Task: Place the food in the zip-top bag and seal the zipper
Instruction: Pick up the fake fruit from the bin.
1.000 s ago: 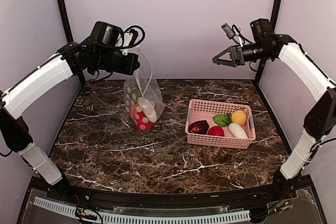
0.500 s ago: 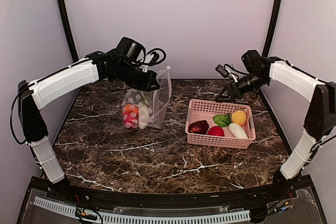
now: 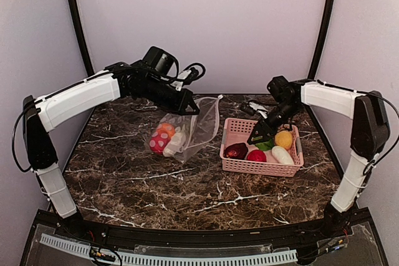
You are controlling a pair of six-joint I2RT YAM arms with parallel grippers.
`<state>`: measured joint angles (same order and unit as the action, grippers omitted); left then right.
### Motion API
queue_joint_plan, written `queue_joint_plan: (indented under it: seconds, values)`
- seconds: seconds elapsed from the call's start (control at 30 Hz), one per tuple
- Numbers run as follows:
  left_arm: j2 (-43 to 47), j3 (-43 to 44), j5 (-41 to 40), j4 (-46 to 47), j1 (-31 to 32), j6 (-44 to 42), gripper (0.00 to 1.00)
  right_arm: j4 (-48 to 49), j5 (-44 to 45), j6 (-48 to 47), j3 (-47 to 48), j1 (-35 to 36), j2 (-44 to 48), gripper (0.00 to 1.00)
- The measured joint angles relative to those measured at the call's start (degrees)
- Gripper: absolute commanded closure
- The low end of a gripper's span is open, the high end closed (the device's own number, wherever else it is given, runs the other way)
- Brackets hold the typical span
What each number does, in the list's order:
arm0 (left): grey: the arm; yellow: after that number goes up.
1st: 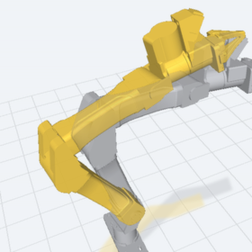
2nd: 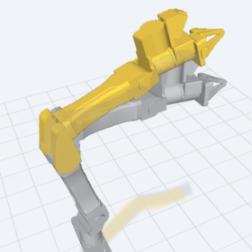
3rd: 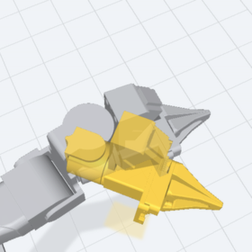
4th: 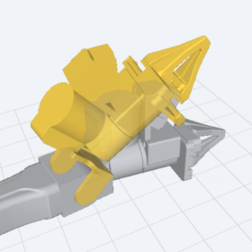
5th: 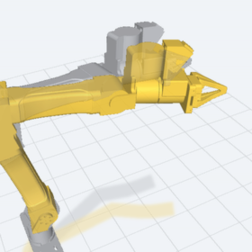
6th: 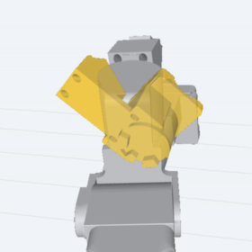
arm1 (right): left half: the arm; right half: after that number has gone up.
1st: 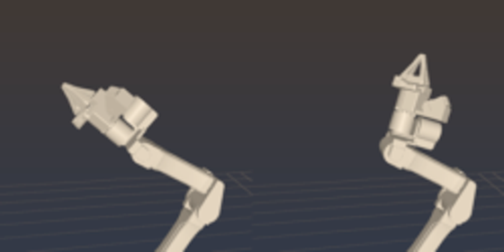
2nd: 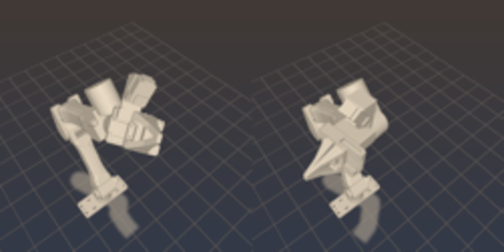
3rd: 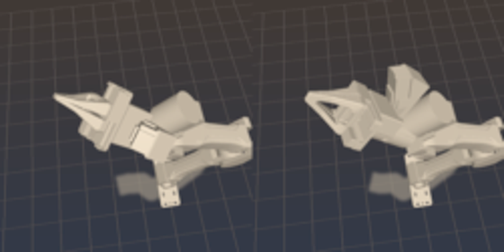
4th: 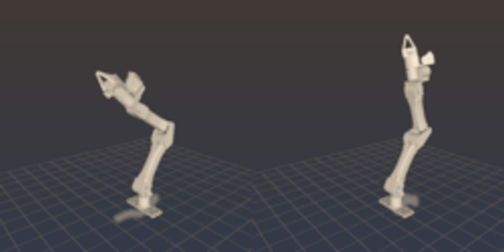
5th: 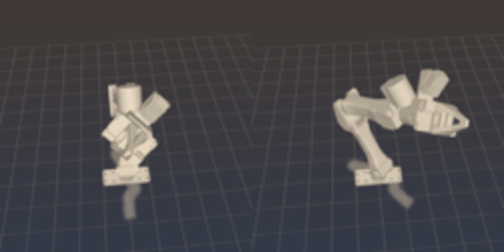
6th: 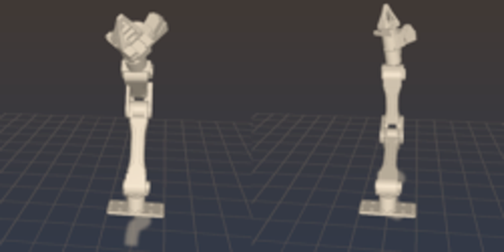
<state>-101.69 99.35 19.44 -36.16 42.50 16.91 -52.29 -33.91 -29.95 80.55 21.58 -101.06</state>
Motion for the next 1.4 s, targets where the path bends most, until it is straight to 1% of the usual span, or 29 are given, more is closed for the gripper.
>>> queue_joint_plan:
  seconds: [0.2, 0.43, 0.57, 0.73, 0.93, 1.17, 1.4]
  values:
    - [-0.5, 0.3, 0.8, -1.2, 2.7, 0.1, 0.99, 0.4, 1.4, 0.0, 0.7, 1.3, -5.0, 0.34]
    - [-0.8, 0.3, -3.1, -3.8, 3.0, -0.8, 0.99, 0.9, 1.1, -0.2, 1.9, 1.3, -8.5, 0.34]
    - [-0.8, 0.3, -3.9, -4.1, 3.0, -0.8, 0.99, 0.8, 1.5, 0.3, 3.2, 1.4, -9.7, 0.34]
    - [-0.8, 0.3, -4.3, -4.2, 2.9, -0.8, 0.99, -0.9, 4.6, 1.6, 4.2, 1.5, -9.5, 0.33]
    - [-0.8, 0.3, -5.1, -4.2, 2.9, -1.1, 0.99, -4.2, 7.7, 2.7, 3.0, 1.6, -7.2, 0.33]
    - [-0.8, 0.3, -5.2, -4.2, 2.9, -1.2, 0.99, -6.2, 8.5, 3.7, -0.1, 1.6, -6.0, 0.34]
    - [-0.8, 0.3, -5.3, -4.2, 2.9, -1.2, 0.99, -6.0, 8.5, 4.7, -0.3, 1.6, -6.5, 0.34]
